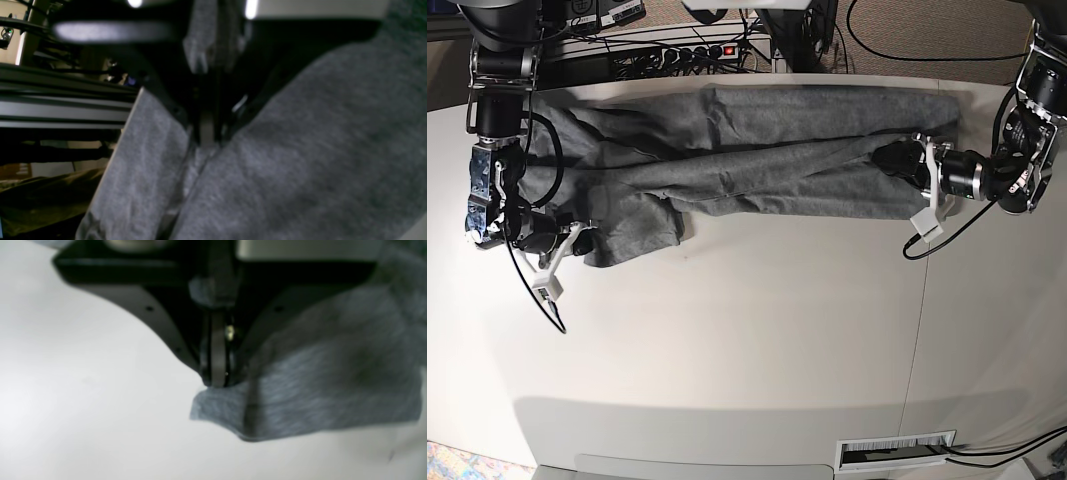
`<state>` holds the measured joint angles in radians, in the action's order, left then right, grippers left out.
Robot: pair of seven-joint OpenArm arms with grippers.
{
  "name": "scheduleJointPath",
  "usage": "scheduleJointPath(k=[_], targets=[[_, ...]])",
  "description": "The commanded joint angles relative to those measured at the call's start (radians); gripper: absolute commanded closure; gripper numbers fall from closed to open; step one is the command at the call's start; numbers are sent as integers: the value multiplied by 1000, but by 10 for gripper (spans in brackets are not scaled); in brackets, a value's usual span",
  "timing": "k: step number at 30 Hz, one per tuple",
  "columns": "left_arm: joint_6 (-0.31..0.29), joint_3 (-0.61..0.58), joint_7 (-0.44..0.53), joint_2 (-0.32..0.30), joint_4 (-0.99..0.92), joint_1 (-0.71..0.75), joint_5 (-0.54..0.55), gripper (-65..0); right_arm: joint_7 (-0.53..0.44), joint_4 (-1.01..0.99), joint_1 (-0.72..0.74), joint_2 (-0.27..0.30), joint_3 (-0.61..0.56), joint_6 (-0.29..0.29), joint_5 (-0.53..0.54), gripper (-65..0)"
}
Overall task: Fold the T-shirt properly
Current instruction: 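Grasp the shirt's middle with the left gripper, right gripper holding the hem, then drag the hem end with the right gripper to straighten the strip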
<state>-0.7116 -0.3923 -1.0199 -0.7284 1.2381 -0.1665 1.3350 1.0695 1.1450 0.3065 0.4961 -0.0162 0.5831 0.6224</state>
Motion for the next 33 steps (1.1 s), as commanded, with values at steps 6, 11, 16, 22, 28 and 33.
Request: scheduleJointPath(k=[6, 11, 16, 22, 28, 33], targets=[[14, 5, -18, -17, 3, -10, -42, -25, 198, 135, 22, 17, 3, 4, 171, 0], [14, 5, -10, -16, 3, -10, -42, -25, 248, 276, -38, 48, 3, 4, 203, 0], [14, 5, -8, -16, 3, -10, -43, -25, 255, 432, -176, 90, 7, 4, 182, 0], [14, 5, 0, -16, 3, -10, -42, -25, 204, 577, -340, 98, 131, 4, 158, 0], [14, 5, 0, -12, 3, -4, -43, -25, 235, 604, -391, 96, 275, 4, 208, 0], [14, 5, 29, -11, 3, 26, -46, -25, 196, 603, -401, 94, 295, 4, 137, 0]])
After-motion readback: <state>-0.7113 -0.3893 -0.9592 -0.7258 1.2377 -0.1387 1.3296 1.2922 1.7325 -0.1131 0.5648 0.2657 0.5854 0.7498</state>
